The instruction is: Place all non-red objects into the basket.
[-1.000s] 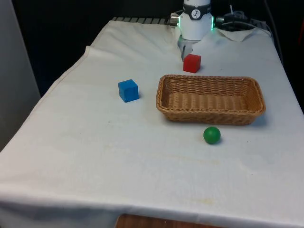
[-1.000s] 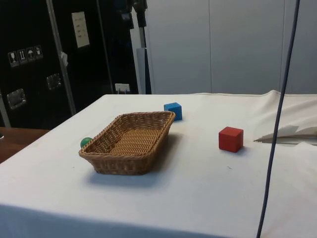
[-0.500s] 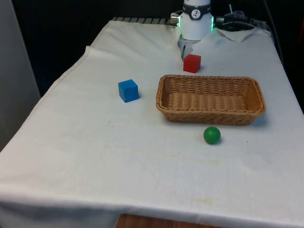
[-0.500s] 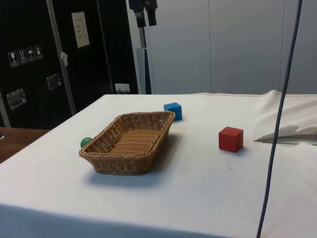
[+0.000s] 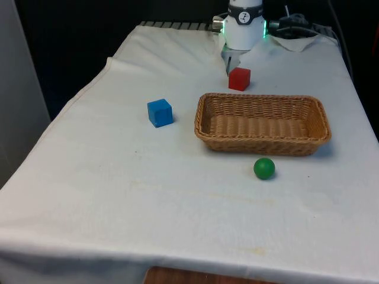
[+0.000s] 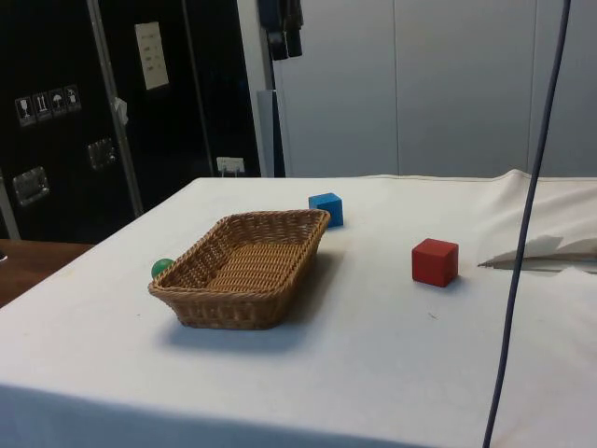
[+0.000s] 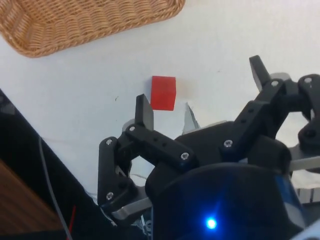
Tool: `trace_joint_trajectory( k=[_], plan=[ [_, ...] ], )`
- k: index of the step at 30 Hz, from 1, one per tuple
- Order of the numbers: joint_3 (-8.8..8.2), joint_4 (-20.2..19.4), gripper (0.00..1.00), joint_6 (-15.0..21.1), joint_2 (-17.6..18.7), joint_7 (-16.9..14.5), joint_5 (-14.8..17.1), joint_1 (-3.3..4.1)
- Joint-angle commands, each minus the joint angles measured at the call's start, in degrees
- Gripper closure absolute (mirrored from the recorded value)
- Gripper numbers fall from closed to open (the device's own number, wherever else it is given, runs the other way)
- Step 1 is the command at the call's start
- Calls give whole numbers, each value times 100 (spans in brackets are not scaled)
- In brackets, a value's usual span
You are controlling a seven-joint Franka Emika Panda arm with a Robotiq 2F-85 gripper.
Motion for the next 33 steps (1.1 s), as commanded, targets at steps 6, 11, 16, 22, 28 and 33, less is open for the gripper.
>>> trace_joint_trajectory(
  k=[6, 11, 16, 22, 28, 33],
  plan=[
    [-80, -80, 0, 86, -11, -286, -17, -11],
    [-143, -143, 0, 120, -23, -487, -17, -6],
    [-183, -178, 0, 149, -11, -630, -17, -6],
    [-212, -183, 0, 155, 6, -716, -6, -6],
    [-218, -172, 0, 103, 29, -705, 0, 0],
    [-218, -189, 0, 143, 34, -710, 0, -6]
  ],
)
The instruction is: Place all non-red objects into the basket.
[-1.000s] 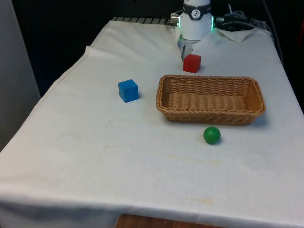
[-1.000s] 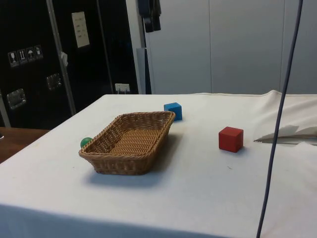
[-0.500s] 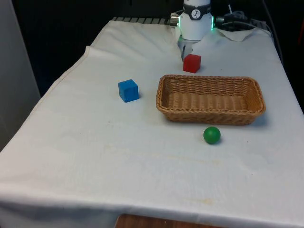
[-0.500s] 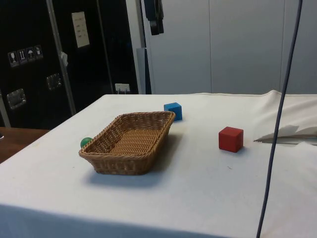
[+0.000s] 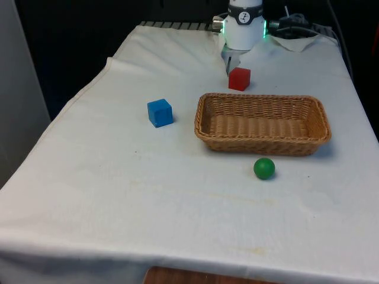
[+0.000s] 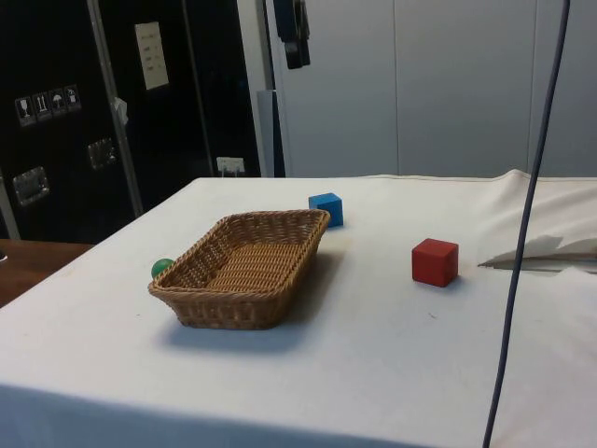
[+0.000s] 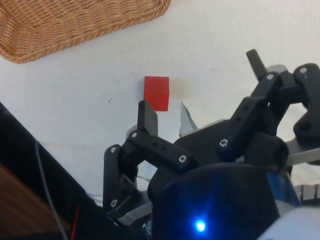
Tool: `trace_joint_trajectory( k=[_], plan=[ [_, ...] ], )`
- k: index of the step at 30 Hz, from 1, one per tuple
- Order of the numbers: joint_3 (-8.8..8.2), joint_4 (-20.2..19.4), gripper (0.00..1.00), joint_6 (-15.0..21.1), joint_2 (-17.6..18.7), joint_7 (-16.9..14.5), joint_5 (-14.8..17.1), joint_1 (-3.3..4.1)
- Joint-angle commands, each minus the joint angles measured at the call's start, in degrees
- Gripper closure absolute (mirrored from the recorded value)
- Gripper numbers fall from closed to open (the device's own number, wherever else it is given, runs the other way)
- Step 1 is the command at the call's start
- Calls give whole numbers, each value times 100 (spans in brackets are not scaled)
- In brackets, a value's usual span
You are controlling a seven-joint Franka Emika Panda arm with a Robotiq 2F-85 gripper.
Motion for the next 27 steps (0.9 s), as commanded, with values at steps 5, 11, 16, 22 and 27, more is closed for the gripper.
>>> trace_joint_trajectory(
  k=[5, 11, 16, 22, 27],
  plan=[
    [-6, -29, 0, 52, 0, -17, -6, -6],
    [-40, -52, 0, 69, 0, -63, -11, -6],
    [-57, -52, 0, 86, 23, -109, -6, -11],
    [-132, -52, 0, 109, 69, -218, 0, -6],
    [-304, -120, 0, 344, 178, -584, 74, -34]
  ],
)
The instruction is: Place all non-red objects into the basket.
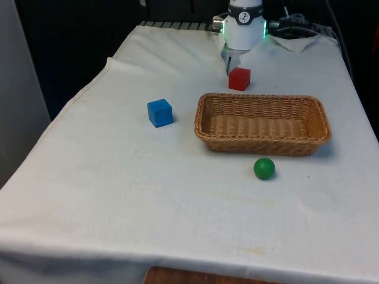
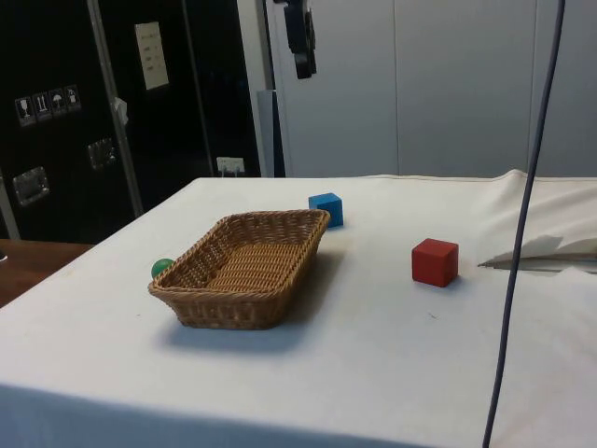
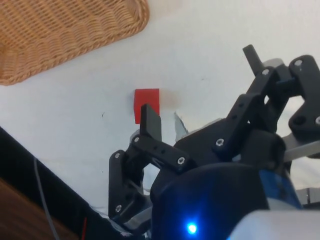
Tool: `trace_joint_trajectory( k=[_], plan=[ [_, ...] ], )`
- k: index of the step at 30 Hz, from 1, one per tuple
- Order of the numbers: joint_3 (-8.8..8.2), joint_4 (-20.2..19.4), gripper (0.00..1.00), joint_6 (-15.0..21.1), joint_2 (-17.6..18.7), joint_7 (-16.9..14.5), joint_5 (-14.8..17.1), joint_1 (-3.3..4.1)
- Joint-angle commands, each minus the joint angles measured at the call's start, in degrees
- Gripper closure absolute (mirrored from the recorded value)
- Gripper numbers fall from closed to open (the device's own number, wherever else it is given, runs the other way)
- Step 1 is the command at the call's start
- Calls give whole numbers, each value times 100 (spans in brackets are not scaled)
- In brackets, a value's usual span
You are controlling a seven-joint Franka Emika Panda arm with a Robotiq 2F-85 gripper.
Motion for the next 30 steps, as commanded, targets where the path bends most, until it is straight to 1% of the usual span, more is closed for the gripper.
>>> trace_joint_trajectory(
  k=[1, 2, 3, 4, 5, 10, 12, 13, 14, 18, 19, 22, 23, 24, 30],
  plan=[
    [-11, -40, 0, 74, -11, -92, 34, -17],
    [-63, -69, 0, 115, -6, -183, 40, -11],
    [-80, -86, 0, 132, -11, -223, 40, -11],
    [-74, -29, 0, 52, 29, -166, 29, 0],
    [-97, -103, 0, 149, -23, -258, 34, -6],
    [-138, -206, 0, 246, -69, -378, 11, 0],
    [-138, -286, 0, 361, -103, -424, -6, 0],
    [-138, -229, 0, 252, -57, -418, 34, 0],
    [-138, -315, 0, 401, -115, -435, -17, 0],
    [-143, -453, 0, 607, -149, -481, -23, 0],
    [-143, -533, 0, 728, -172, -510, -23, 0],
    [-149, -659, 0, 905, -195, -550, -17, 0],
    [-149, -602, 0, 796, -149, -550, 29, 0],
    [-155, -705, 0, 968, -201, -567, -11, 0],
    [-155, -957, 0, 1364, -172, -647, 40, 0]
  ],
)
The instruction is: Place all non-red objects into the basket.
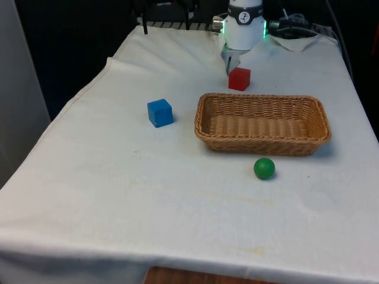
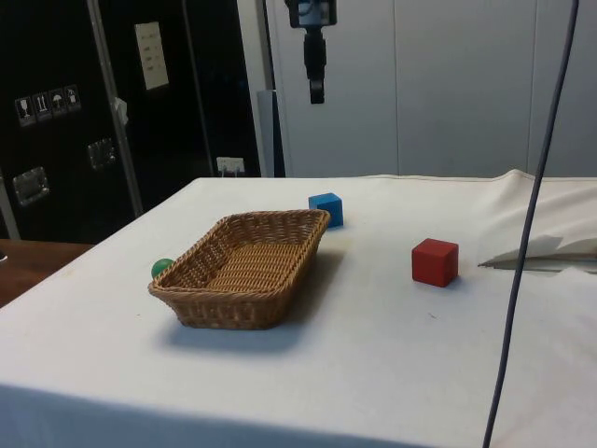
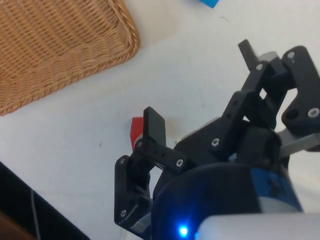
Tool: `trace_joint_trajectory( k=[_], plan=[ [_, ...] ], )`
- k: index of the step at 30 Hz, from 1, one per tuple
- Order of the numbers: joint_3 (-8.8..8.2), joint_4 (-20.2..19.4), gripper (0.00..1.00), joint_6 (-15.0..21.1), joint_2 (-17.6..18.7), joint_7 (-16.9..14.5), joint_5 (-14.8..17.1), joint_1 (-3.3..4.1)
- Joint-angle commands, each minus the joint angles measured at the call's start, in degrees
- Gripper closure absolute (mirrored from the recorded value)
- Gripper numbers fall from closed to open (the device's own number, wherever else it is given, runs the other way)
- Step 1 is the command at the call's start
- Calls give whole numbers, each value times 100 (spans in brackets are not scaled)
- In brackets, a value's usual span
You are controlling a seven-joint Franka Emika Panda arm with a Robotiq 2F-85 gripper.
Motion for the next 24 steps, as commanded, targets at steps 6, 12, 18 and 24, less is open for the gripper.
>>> trace_joint_trajectory(
  k=[6, 12, 18, 24],
  plan=[
    [0, -63, 0, 201, 86, -69, 29, 0],
    [-6, -57, 0, 258, 166, -92, 17, -11],
    [-6, -40, 0, 286, 241, -69, 6, -6],
    [6, -29, 0, 355, 338, -63, 23, 0]
  ],
)
